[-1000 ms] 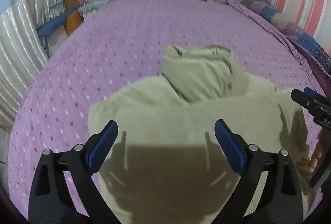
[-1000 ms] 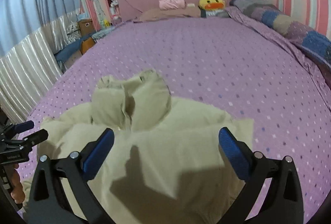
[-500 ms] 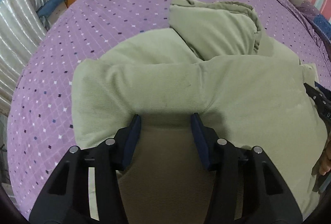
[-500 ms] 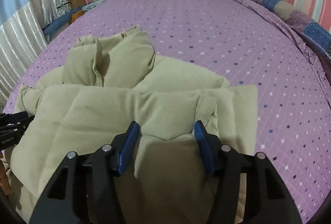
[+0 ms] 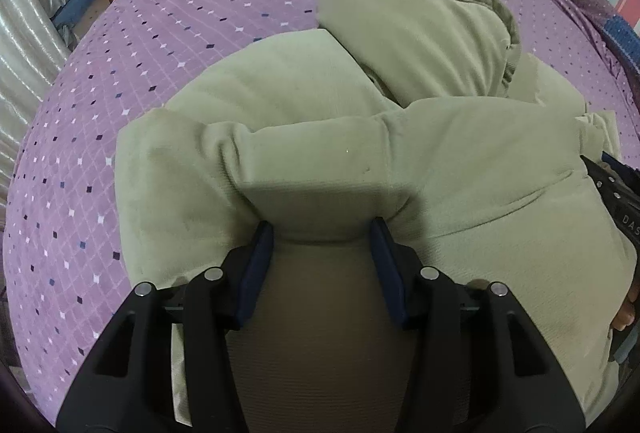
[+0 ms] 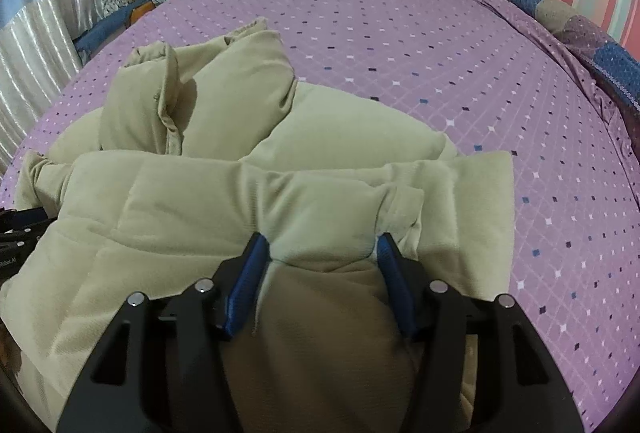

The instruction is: Fold large clothes

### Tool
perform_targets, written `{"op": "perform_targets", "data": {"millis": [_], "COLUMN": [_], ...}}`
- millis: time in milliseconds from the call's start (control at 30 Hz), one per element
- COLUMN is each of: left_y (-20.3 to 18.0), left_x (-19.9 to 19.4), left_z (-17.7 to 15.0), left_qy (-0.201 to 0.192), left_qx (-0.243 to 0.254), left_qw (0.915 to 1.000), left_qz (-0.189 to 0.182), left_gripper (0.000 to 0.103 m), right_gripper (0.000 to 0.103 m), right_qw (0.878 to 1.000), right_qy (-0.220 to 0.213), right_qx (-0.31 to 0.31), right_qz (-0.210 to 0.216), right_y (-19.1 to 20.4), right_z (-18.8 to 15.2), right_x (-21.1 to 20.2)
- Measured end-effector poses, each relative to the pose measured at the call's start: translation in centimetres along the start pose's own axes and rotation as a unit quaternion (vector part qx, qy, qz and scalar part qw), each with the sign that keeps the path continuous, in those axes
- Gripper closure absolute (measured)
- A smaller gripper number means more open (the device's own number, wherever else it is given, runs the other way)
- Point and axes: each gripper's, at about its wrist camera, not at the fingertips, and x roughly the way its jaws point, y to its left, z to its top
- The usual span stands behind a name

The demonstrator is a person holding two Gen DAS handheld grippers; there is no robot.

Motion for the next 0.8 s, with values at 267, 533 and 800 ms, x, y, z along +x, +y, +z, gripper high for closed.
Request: {"op": "perform_targets", "data": {"millis": [267,533,800], "left_y": [0.8,7.0,9.3], "left_x": [-5.9,-11.6,-9.8], "left_z": [-1.1,-11.6,-19.2], "left_qy": [-0.042,-0.083,-0.078], "left_qx": [-0.004,-0.033,-0.052], "left_qw": [0.9990,0.9958,0.9951], "left_qz": [0.015,0.024,0.030], "left_gripper": [0.040,0.037,0.038], "right_gripper": [0.040,0.034,0.035], "right_qw": [0.998,0.998,0.999], "right_qy": [-0.059,-0.066,-0.022], "right_qx": [0.013,0.022,0.021], "right_qz": [0.022,0.001,-0.030], "right_y": [-1.1,-3.7,-4.1], "right_z": [-0.5,-9.0,-14.4], "right_x": [-9.0,-14.3,-10.9]}}
